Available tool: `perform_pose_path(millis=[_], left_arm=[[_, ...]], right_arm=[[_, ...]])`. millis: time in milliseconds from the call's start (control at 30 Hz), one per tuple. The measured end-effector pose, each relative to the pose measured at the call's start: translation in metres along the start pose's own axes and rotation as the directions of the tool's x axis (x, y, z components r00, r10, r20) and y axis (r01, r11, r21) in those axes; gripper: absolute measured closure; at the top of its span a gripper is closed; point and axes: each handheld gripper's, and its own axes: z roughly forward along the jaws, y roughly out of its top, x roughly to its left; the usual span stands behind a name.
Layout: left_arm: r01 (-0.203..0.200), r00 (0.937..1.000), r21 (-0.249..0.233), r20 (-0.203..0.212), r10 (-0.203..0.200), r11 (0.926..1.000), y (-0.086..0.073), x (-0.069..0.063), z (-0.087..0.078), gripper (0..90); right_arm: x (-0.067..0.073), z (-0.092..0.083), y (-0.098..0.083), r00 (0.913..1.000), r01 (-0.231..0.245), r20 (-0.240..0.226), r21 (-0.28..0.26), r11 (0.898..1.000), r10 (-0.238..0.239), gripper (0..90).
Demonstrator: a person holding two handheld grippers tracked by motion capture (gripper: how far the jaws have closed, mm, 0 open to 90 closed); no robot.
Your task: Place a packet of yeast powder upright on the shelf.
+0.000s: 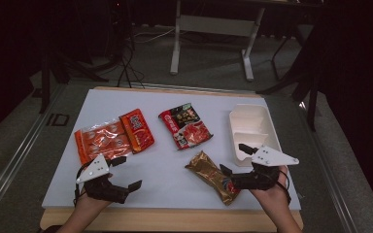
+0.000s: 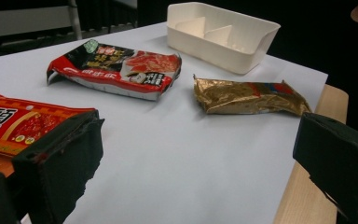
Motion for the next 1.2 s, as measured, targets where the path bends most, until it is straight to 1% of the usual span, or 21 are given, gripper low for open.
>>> perform_pose_path(millis=[67,133,167,267,367,400,467,600,633,667,700,767,900,967,1100,1167,1200], left_arm=[[-0.001,1.0,0.004,-0.004,0.001,1.0,0.0,0.0,0.001,1.7],[-0.001,1.0,0.012,-0.004,0.001,0.9999,-0.001,0.001,0.001,1.7],[0.0,1.0,0.011,-0.007,0.0,0.9999,-0.001,0.002,0.001,1.7],[0.006,1.0,0.007,-0.003,-0.006,1.0,-0.001,0.002,0.001,1.7],[-0.004,1.0,0.012,-0.006,0.004,0.9999,-0.001,0.002,0.001,1.7],[-0.003,1.0,0.01,-0.003,0.003,0.9999,-0.001,0.002,0.001,1.7],[-0.002,1.0,0.011,-0.002,0.002,0.9999,-0.001,0.001,0.001,1.7],[0.001,1.0,0.011,0.006,-0.001,0.9999,-0.001,0.002,0.002,1.7],[0.001,1.0,0.011,0.006,-0.001,0.9999,-0.001,0.002,0.002,1.7],[0.001,1.0,0.011,0.006,-0.001,0.9999,-0.001,0.002,0.002,1.7],[-0.004,1.0,0.016,0.008,0.004,0.9999,-0.001,0.001,0.002,1.7],[-0.004,0.9999,0.015,0.014,0.004,0.9999,-0.001,0.001,0.002,1.7],[-0.009,0.9999,0.023,0.011,0.009,0.9997,-0.002,0.001,0.003,1.7],[-0.01,0.9999,0.024,0.011,0.009,0.9997,-0.002,0.001,0.003,1.7],[-0.012,0.9999,0.03,0.009,0.011,0.9995,-0.002,0.001,0.003,1.7],[-0.012,0.9999,0.03,0.013,0.011,0.9995,-0.002,0.001,0.003,1.7],[-0.011,0.9999,0.03,0.01,0.011,0.9995,-0.002,0.001,0.003,1.7]], right_arm=[[0.0,0.004,0.003,0.9998,0.017,0.013,0.015,1.0,-0.017,11.6],[-0.001,0.006,0.006,0.9999,0.014,-0.004,0.018,1.0,-0.014,13.5],[-0.002,0.009,0.008,0.9998,0.018,-0.001,0.026,1.0,-0.018,13.8],[-0.005,0.015,0.01,0.9998,0.0,-0.021,0.033,0.999,0.001,15.0],[-0.008,0.025,0.012,0.9993,-0.015,-0.034,0.054,0.998,0.017,18.3],[-0.009,0.028,0.012,0.9989,-0.014,-0.044,0.061,0.998,0.017,20.1],[-0.01,0.034,0.012,0.999,-0.01,-0.043,0.072,0.997,0.013,20.0],[-0.014,0.049,0.013,0.9976,-0.013,-0.066,0.098,0.995,0.02,19.7],[-0.014,0.049,0.013,0.9976,-0.013,-0.066,0.098,0.995,0.02,19.7],[-0.014,0.053,0.013,0.9975,-0.015,-0.068,0.107,0.994,0.023,19.7],[-0.016,0.063,0.012,0.997,-0.011,-0.074,0.132,0.991,0.021,19.9],[-0.017,0.071,0.011,0.9955,-0.02,-0.089,0.147,0.989,0.033,20.7],[-0.019,0.088,0.006,0.9942,-0.023,-0.099,0.181,0.983,0.042,23.5],[-0.021,0.097,0.004,0.9921,-0.037,-0.11,0.199,0.979,0.06,23.8],[-0.025,0.114,-0.002,0.9911,-0.058,-0.104,0.231,0.971,0.083,24.0],[-0.026,0.121,-0.006,0.9924,-0.055,-0.093,0.248,0.967,0.08,24.6],[-0.028,0.125,-0.008,0.9918,-0.057,-0.096,0.259,0.964,0.084,24.7]])
